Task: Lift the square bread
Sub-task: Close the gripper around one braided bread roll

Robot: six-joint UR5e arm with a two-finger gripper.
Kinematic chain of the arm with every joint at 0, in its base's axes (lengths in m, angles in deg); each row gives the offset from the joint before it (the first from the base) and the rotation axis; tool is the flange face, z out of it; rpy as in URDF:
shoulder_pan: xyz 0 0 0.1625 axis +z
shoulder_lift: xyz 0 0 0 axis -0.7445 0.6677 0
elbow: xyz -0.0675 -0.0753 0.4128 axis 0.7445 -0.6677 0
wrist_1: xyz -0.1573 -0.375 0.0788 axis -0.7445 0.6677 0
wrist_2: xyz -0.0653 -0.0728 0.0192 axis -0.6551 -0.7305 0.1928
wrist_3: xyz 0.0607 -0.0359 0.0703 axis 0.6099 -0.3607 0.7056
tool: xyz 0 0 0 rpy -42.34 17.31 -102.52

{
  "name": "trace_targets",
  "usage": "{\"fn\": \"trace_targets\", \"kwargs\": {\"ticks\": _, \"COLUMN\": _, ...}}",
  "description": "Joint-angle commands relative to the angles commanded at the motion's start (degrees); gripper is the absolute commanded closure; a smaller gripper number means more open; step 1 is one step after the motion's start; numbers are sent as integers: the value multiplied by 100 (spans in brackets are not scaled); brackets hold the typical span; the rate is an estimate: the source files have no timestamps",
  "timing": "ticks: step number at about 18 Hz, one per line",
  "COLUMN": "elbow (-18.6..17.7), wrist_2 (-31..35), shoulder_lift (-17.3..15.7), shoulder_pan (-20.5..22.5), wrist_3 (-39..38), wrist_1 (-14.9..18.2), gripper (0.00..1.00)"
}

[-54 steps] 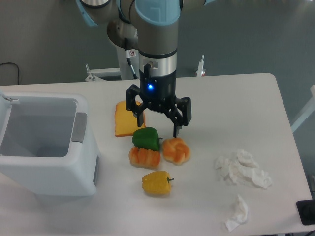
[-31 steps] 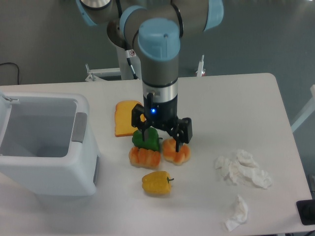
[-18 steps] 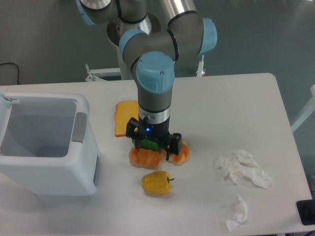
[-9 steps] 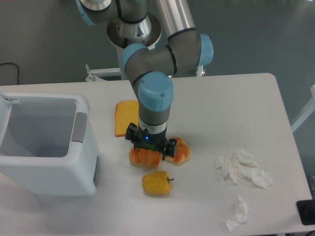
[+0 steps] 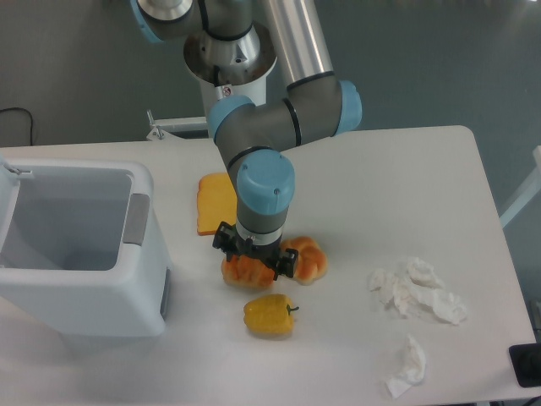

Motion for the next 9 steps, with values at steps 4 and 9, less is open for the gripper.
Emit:
{"fn": "trace_targets", "kwargs": {"ticks": 4, "elbow": 0, "wrist_2": 204, "shoulder_lift": 18, "shoulder_pan": -44, "wrist_3": -26, "wrist_1": -9, "gripper": 0}}
{"fn": "trace_targets", "kwargs": {"ticks": 9, "elbow": 0, "wrist_2": 195, "shoulder_lift": 79, "shoulder_pan": -53, "wrist_3": -26, "wrist_1": -26, "gripper": 0}}
